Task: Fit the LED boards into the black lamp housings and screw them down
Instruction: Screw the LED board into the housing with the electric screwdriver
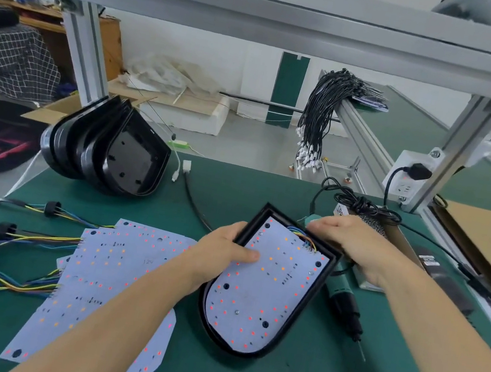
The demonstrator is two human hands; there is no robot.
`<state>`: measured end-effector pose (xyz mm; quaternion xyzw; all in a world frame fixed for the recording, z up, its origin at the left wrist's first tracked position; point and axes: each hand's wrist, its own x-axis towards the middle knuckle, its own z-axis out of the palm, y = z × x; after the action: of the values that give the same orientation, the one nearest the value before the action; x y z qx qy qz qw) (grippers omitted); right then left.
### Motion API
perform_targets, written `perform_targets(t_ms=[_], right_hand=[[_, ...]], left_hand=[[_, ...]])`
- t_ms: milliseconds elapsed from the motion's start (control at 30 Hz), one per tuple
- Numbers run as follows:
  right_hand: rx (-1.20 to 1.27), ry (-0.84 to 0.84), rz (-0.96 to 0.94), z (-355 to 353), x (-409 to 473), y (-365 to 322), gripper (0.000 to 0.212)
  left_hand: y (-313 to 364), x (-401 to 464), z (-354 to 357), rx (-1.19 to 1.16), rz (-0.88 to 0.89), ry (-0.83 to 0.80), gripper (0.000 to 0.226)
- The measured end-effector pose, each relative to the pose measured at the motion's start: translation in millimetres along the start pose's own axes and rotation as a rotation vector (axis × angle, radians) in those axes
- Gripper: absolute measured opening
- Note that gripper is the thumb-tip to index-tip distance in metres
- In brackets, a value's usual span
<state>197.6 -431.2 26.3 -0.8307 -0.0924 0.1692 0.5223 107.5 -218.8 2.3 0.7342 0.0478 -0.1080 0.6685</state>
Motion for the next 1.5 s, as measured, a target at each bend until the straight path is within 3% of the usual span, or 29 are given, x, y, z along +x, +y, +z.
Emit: perform_targets(t_ms=[67, 167, 300, 400, 533, 633, 733, 833, 933, 1000, 1067, 1167, 1233, 1300, 1367, 1500], right_hand=[[0.196, 0.007, 0.077, 0.5, -2.2, 3.3, 0.035], [0.44, -0.025, 0.139, -0.3, -9.5, 7.7, 0.037], [0.558, 0.084, -0.015, 7.9, -20.6, 14.1, 0.048], [0.748, 0.13, -0.188, 22.8, -34.3, 13.6, 0.056], [0.798, 0.006, -0.238, 51.5, -49.1, 12.0, 0.064], [0.823, 0.042, -0.245, 61.2, -51.1, 3.0, 0.07], [0.958, 0.005, -0.132, 57.5, -48.4, -8.5, 0.074], [0.972, -0.085, -0.088, 54.7, -50.8, -15.2, 0.068], [0.963, 0.046, -0.081, 45.0, -51.4, -20.2, 0.053], [0.956, 0.129, -0.056, 34.0, -51.2, -19.5, 0.037], [0.934, 0.183, -0.046, 20.1, -51.7, -18.1, 0.024], [0.874, 0.231, -0.047, -3.2, -55.6, -17.3, 0.016], [0.834, 0.272, -0.034, -17.0, -59.0, -14.6, 0.016], [0.79, 0.313, -0.038, -26.2, -62.3, -9.6, 0.017], [0.775, 0.343, -0.038, -30.7, -66.4, -2.5, 0.017], [0.79, 0.388, -0.066, -33.6, -77.8, 8.0, 0.014]], left_hand=[[4.4, 2.3, 1.2, 0.037, 0.004, 0.047, 0.042], [8.7, 7.6, 2.3, -0.015, 0.041, 0.067, 0.027], [10.2, 16.4, 5.7, -0.081, 0.146, 0.127, 0.014], [14.5, 17.8, 9.6, -0.2, 0.201, 0.206, 0.016], [21.3, 16.9, 17.2, -0.381, 0.209, 0.191, 0.019], [25.3, 16.0, 19.3, -0.46, 0.19, 0.136, 0.022], [28.1, 13.5, 20.3, -0.506, 0.167, 0.139, 0.023], [24.2, 7.7, 20.8, -0.515, 0.135, 0.111, 0.023], [23.5, 3.1, 15.5, -0.473, 0.175, -0.098, 0.047], [24.7, 3.5, 12.7, -0.345, 0.207, -0.163, 0.049], [24.2, 5.6, 7.3, -0.113, 0.173, -0.107, 0.036], [5.4, 12.5, -16.9, 0.493, 0.224, -0.021, 0.018], [-1.0, 19.9, -31.6, 0.751, 0.2, 0.156, 0.015], [6.4, 31.5, -34.0, 0.731, 0.235, 0.349, 0.017], [25.4, 40.2, -28.4, 0.549, 0.333, 0.454, 0.02], [74.8, 40.4, 2.7, 0.148, 0.526, 0.465, 0.022]])
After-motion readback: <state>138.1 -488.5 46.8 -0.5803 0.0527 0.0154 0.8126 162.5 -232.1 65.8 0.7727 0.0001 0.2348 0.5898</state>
